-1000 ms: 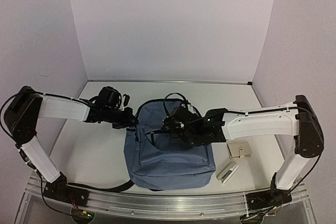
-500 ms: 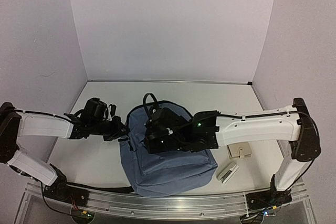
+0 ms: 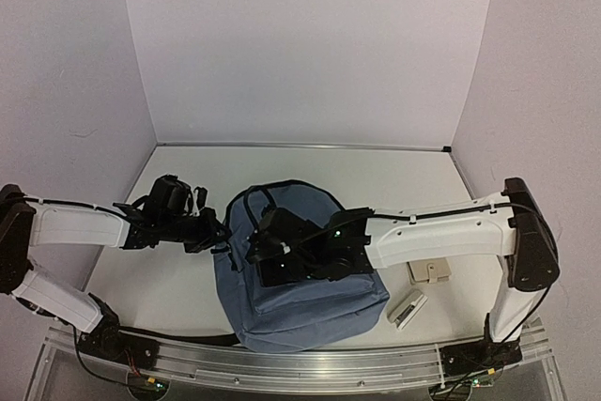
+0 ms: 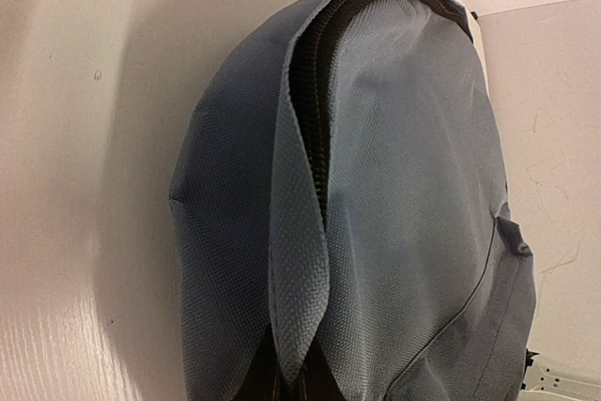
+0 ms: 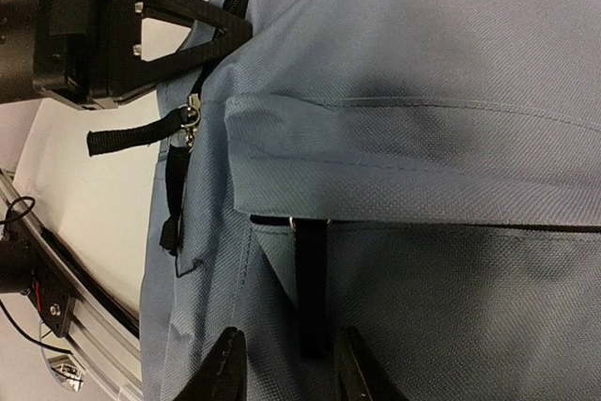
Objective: Pack the student bag
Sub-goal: Unzip the student bag at the center of the board.
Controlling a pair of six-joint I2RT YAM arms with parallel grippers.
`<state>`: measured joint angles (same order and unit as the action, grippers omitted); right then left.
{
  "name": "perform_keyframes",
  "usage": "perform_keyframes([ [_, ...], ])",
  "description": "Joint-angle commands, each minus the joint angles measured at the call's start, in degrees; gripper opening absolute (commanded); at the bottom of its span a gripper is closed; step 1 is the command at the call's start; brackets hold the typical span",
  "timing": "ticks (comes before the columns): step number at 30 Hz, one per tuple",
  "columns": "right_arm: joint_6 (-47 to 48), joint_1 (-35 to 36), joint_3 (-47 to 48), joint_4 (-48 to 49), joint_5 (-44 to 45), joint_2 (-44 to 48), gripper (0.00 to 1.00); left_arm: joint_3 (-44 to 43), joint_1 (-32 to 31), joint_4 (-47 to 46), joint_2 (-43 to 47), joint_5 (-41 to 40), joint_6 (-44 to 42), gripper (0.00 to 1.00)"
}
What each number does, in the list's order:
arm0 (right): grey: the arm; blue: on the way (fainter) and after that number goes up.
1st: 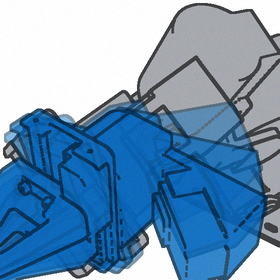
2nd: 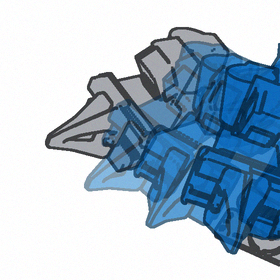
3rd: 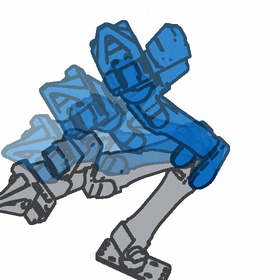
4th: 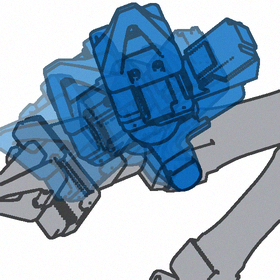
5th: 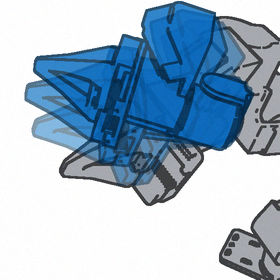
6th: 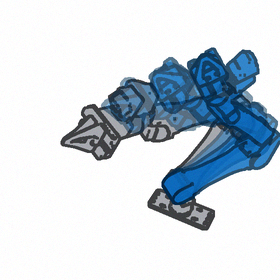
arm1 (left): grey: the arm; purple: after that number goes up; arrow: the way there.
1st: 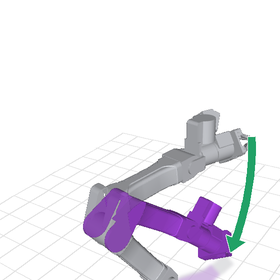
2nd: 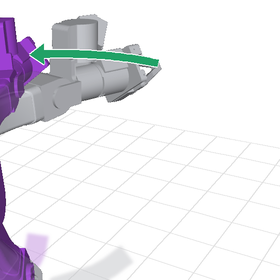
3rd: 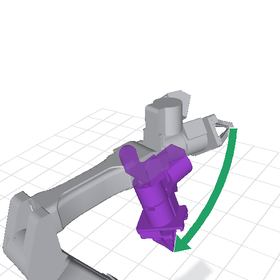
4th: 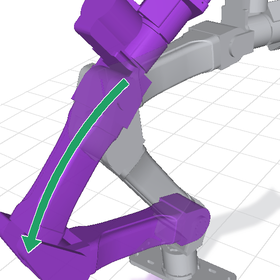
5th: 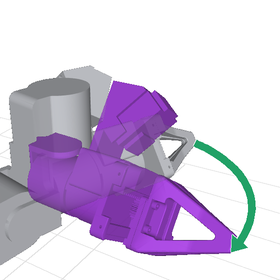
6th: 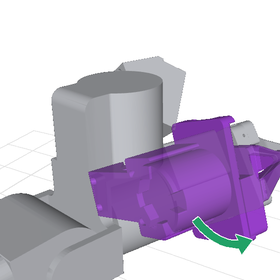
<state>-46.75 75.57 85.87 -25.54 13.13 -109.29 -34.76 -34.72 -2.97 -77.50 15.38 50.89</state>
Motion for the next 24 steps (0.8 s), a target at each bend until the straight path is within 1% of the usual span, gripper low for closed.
perform_keyframes([
  [1, -0.83, 0.29, 4.07, -3.09, 4.89, -2.81, 0.32, -0.05, -0.54, -1.94, 3.46, 1.95, -0.01, 0.0],
  [8, -3.35, 0.23, 6.0, -5.8, 9.61, -4.8, 0.23, 0.14, -0.71, -1.37, 4.19, 1.66, -0.14, 0.0],
  [13, -5.6, 0.19, 6.09, -5.92, 10.16, -5.03, 0.23, 0.31, -0.74, -1.15, 4.48, 1.35, -0.18, 0.0],
  [15, -6.34, 0.19, 6.22, -5.92, 10.13, -5.55, 0.19, 0.31, -0.79, -1.12, 4.57, 1.36, -0.1, 0.0],
  [18, -7.32, 0.19, 6.17, -6.01, 10.71, -5.87, 0.07, 0.31, -0.87, -0.97, 4.74, 1.23, -0.17, 0.0],
  [20, -7.77, 0.19, 5.84, -6.0, 11.32, -5.44, 0.02, 0.31, -0.88, -0.61, 4.96, 1.0, -0.32, 0.0],
  [21, -7.82, 0.19, 5.7, -6.0, 11.74, -5.08, 0.0, 0.4, -0.88, -0.44, 5.08, 0.84, -0.35, 0.0],
  [24, -7.6, 0.19, 5.14, -6.01, 12.92, -3.85, 0.0, 0.75, -0.88, -0.06, 5.45, 0.41, -0.39, 0.0],
])
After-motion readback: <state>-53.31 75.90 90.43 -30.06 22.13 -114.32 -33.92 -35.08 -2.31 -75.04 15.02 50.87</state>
